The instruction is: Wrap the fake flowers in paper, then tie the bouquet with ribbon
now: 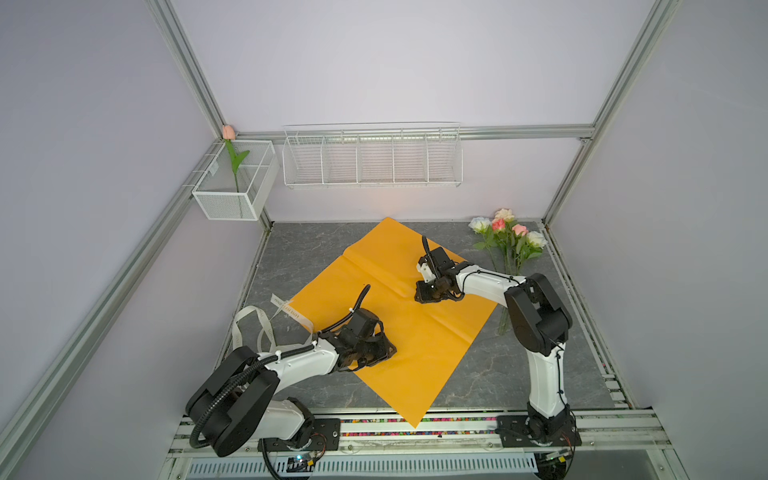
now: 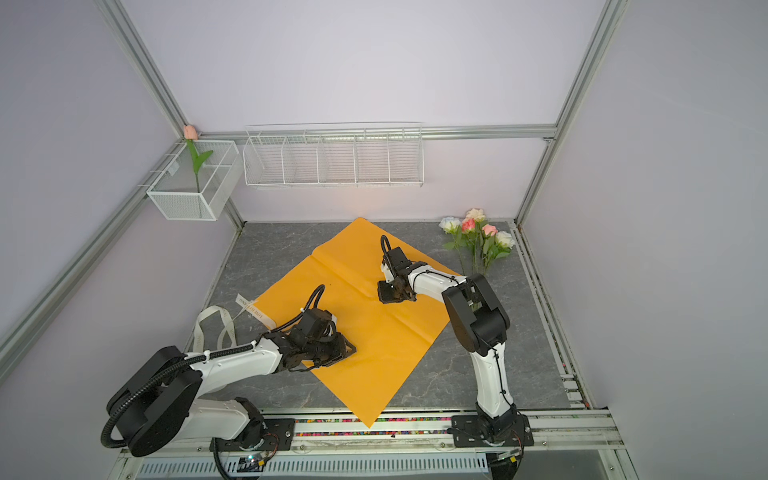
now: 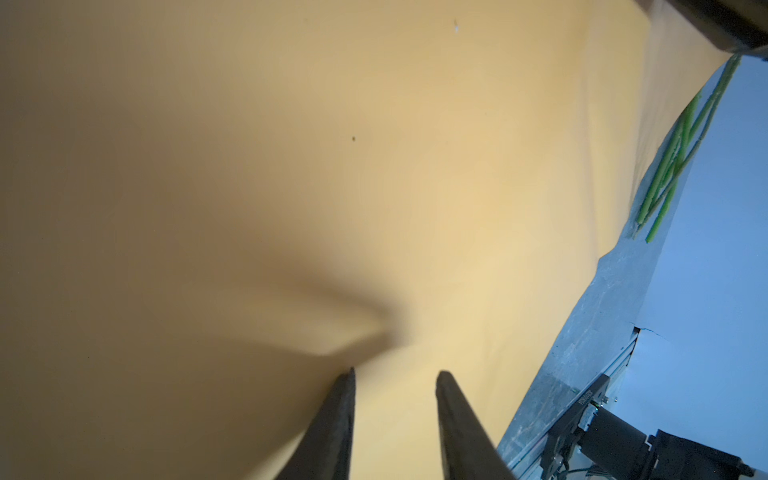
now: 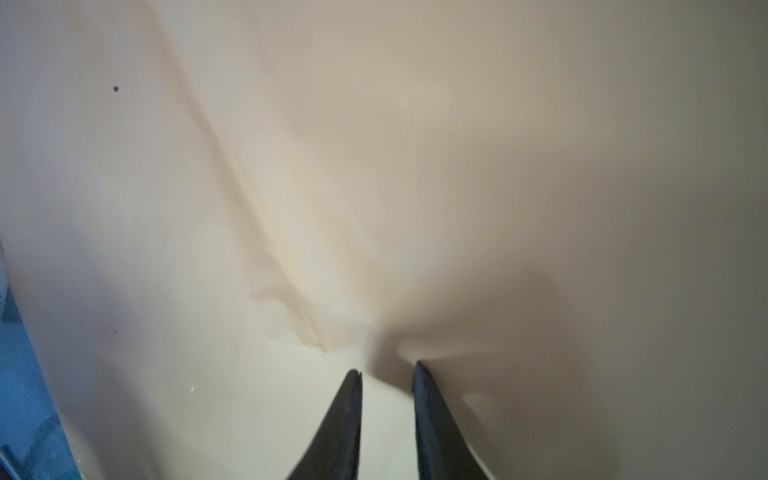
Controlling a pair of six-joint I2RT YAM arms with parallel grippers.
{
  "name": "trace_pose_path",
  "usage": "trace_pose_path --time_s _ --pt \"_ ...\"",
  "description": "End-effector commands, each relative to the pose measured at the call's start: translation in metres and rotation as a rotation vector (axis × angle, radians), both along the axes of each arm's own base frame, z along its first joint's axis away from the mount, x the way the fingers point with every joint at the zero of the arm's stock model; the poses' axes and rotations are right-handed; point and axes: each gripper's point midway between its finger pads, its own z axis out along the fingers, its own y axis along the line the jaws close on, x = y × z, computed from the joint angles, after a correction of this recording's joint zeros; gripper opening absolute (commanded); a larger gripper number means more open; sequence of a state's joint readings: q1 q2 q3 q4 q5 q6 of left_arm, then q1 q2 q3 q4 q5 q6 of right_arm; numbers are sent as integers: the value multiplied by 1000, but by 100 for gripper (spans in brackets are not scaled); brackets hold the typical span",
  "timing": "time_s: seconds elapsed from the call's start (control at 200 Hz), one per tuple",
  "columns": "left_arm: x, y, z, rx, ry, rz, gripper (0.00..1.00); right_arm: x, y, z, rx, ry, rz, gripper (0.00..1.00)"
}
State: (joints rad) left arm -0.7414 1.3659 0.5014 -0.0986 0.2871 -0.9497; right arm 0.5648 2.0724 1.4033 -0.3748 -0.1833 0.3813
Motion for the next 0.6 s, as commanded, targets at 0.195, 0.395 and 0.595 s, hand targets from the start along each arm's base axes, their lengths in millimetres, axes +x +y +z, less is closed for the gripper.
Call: trace_pose_path --time_s 0.195,0.395,0.595 --pt "10 3 -9 80 23 31 34 8 -19 -16 -7 39 -20 31" --pt "13 -1 7 41 1 41 35 31 -48 66 -33 -143 -84 48" --pt "26 2 48 35 -125 38 40 59 -194 92 -232 -176 -388 45"
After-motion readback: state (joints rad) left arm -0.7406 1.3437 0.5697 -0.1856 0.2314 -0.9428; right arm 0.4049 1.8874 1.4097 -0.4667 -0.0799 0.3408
